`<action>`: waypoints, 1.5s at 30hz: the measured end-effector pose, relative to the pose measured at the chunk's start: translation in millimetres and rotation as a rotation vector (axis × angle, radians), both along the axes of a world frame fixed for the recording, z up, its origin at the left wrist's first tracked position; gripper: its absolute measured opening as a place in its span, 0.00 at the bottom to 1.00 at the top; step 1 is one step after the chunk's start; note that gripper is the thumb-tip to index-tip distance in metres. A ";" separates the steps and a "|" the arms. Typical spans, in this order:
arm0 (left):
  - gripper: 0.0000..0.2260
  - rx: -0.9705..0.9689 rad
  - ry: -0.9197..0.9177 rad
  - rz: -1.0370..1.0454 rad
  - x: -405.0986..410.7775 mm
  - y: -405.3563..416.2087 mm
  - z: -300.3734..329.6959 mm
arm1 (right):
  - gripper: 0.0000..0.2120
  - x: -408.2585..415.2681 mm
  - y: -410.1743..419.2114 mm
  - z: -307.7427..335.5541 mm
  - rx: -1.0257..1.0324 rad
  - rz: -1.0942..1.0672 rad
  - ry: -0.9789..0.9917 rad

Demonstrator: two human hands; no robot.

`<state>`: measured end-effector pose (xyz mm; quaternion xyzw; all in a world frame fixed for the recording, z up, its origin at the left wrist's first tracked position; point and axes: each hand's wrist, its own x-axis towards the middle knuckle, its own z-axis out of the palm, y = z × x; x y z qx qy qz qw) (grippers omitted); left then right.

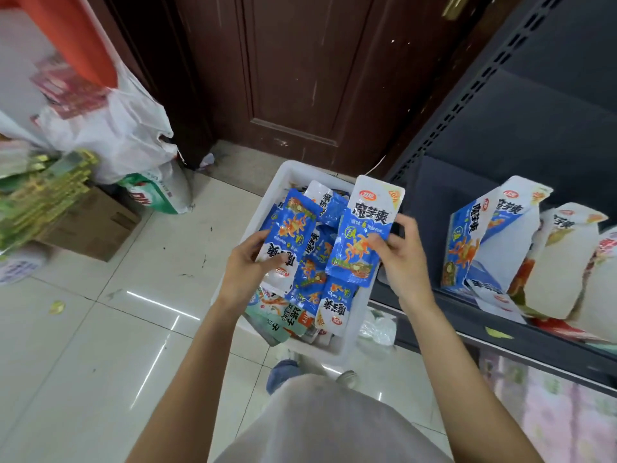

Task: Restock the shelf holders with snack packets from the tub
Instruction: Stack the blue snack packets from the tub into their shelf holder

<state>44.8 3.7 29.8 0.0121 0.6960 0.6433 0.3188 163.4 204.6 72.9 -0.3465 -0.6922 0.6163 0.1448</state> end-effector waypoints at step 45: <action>0.09 -0.149 0.782 -1.085 82.0 299.2 82.0 | 0.04 165.9 154.1 27.0 0.795 -0.010 -0.014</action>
